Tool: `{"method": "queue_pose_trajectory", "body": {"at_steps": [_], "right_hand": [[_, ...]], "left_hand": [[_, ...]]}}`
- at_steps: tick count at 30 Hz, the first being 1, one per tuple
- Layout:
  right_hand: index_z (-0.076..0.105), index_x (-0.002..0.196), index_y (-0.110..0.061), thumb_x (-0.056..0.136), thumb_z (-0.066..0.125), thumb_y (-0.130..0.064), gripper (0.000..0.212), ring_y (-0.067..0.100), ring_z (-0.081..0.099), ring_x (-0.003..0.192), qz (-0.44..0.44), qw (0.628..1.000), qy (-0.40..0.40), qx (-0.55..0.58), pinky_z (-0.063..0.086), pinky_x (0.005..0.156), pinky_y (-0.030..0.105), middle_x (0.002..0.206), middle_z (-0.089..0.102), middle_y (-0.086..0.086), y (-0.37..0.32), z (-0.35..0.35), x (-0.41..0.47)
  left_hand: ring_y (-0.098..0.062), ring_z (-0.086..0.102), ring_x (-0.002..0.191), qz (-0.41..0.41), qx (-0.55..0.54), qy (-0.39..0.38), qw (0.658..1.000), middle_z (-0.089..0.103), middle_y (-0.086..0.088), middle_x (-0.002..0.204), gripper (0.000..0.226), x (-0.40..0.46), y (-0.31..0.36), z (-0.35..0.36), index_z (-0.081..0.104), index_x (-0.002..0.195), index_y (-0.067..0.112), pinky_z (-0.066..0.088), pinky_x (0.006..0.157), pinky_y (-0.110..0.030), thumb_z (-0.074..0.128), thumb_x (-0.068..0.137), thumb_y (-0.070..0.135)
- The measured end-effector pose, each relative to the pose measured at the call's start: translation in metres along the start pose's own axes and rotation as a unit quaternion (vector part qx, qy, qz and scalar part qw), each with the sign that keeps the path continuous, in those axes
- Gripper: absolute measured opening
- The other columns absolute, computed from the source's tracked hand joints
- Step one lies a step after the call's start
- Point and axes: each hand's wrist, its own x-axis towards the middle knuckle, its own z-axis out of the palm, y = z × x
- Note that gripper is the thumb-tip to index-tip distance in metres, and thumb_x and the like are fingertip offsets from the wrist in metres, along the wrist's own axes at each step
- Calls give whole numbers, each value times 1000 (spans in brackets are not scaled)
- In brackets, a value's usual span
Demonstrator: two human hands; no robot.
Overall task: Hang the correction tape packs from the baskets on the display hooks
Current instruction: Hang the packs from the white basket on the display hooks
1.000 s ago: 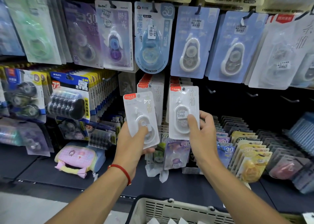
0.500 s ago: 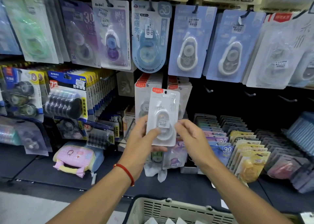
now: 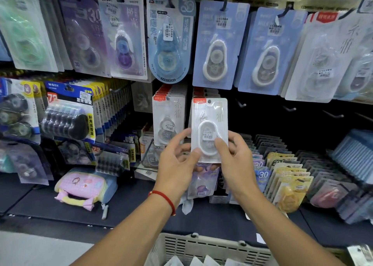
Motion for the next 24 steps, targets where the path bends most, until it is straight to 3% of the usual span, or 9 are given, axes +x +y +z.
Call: {"method": "queue_pose_trajectory", "body": {"at_steps": [6, 9, 11, 13, 14, 16, 20, 24], "right_hand": [[67, 126, -25, 104, 65, -28, 22, 19, 78, 84, -24, 1000, -1, -10, 59, 60, 22, 100, 81, -3, -1, -1, -1], [67, 130, -24, 104, 65, -30, 26, 20, 78, 82, -31, 999, -7, -14, 60, 56, 26, 100, 81, -2, 1, 1, -2], [66, 131, -26, 105, 63, -33, 27, 23, 77, 83, -18, 999, -8, -36, 64, 62, 40, 101, 80, -2, 4, 1, -1], [61, 138, -25, 106, 58, -38, 34, 20, 72, 100, -25, 986, -1, -162, 60, 83, 46, 113, 75, -3, 11, -2, 1], [53, 147, -22, 107, 55, -39, 44, 20, 64, 118, -38, 965, 1, -260, 54, 98, 47, 130, 68, 1, 18, -4, 1], [33, 162, -14, 107, 54, -34, 62, 25, 39, 145, -97, 903, -13, -419, 38, 118, 43, 157, 42, 9, 27, -7, -4], [36, 163, -20, 104, 59, -28, 64, 25, 18, 162, -262, 787, -125, -545, 26, 127, 43, 175, 18, 5, 36, 0, 4], [28, 165, -22, 105, 52, -28, 65, 26, 0, 164, -220, 747, -142, -611, 23, 128, 50, 177, 0, 0, 36, 20, 43]], "left_hand": [[-16, 73, 70, 10, 3, 5, 1000, 79, 2, 101, 49, 2, -1, 1, 60, 139, 30, 62, 64, -27, 69, 99, 4], [-15, 72, 68, 6, 19, 6, 1000, 77, 5, 99, 47, 4, -2, -3, 61, 139, 30, 62, 65, -26, 68, 99, 6], [-7, 72, 75, 15, 90, 7, 996, 75, 7, 106, 47, 4, -4, -7, 61, 140, 33, 61, 71, -21, 69, 99, 10], [1, 66, 92, 63, 248, 17, 967, 67, 12, 122, 51, 6, -5, -15, 60, 142, 33, 55, 82, -13, 70, 97, 13], [2, 62, 104, 98, 323, 21, 941, 63, 11, 129, 54, 6, -5, -19, 60, 144, 30, 52, 91, -13, 70, 95, 11], [-10, 51, 127, 166, 424, 29, 890, 56, 4, 140, 58, 9, -3, -26, 60, 145, 22, 44, 111, -27, 70, 90, 5], [-28, 24, 156, 212, 527, 41, 822, 31, -5, 169, 68, 19, 4, -38, 55, 149, 14, 27, 126, -40, 70, 85, 0], [-25, 2, 163, 176, 584, -3, 792, 3, -1, 177, 84, 27, 1, -48, 33, 163, 21, 17, 131, -42, 67, 88, 4]]}}
